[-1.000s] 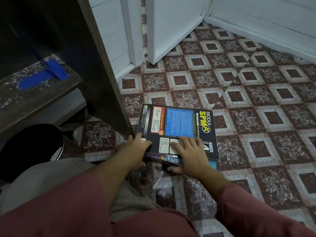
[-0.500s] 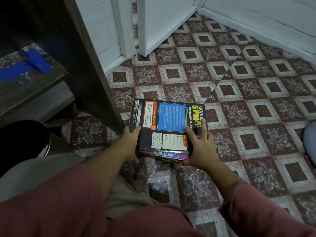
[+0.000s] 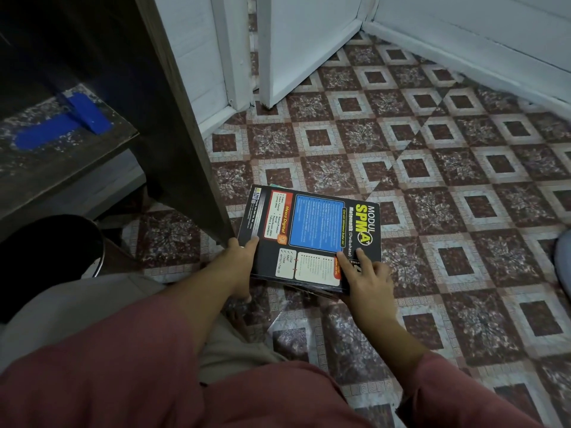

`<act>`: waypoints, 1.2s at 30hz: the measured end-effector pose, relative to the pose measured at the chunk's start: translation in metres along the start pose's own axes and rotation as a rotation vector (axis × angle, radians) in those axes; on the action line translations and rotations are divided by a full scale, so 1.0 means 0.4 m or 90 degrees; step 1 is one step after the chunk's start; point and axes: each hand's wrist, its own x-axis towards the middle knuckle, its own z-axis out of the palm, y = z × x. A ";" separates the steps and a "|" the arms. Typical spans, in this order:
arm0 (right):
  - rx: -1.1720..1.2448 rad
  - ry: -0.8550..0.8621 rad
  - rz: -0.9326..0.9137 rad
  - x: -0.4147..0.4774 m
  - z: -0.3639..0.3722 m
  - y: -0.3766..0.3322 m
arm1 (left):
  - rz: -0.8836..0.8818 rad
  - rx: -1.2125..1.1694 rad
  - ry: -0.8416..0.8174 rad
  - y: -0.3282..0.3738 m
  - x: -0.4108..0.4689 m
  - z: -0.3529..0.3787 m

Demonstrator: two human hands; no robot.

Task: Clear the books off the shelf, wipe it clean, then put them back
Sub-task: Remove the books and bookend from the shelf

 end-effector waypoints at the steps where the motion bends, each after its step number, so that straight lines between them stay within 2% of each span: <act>1: -0.033 -0.037 0.020 0.003 -0.018 -0.018 | -0.007 0.009 0.009 0.001 -0.006 -0.004; 4: -0.079 -0.089 0.005 0.013 -0.075 -0.085 | -0.009 0.043 0.091 -0.002 -0.029 -0.033; 6: -0.048 -0.092 -0.054 0.027 -0.129 -0.135 | -0.026 0.052 0.164 -0.008 -0.055 -0.064; 10: -0.012 -0.056 -0.189 0.062 -0.280 -0.252 | -0.110 -0.020 0.295 -0.058 -0.133 -0.147; 13: -0.007 0.013 -0.283 0.080 -0.405 -0.361 | -0.116 -0.010 0.388 -0.139 -0.225 -0.216; 17: 0.043 0.141 -0.405 0.078 -0.573 -0.540 | -0.213 -0.060 0.462 -0.278 -0.389 -0.284; 23: 0.065 0.181 -0.610 0.018 -0.756 -0.872 | -0.366 -0.120 0.597 -0.523 -0.639 -0.258; 28: 0.105 0.143 -0.730 -0.076 -0.762 -1.117 | -0.487 -0.177 0.634 -0.701 -0.775 -0.159; 31: 0.166 0.063 -0.742 -0.098 -0.698 -1.211 | -0.533 -0.260 0.670 -0.783 -0.806 -0.096; 36: 0.147 -0.010 -0.752 -0.088 -0.603 -1.280 | -0.571 -0.294 0.747 -0.876 -0.807 -0.011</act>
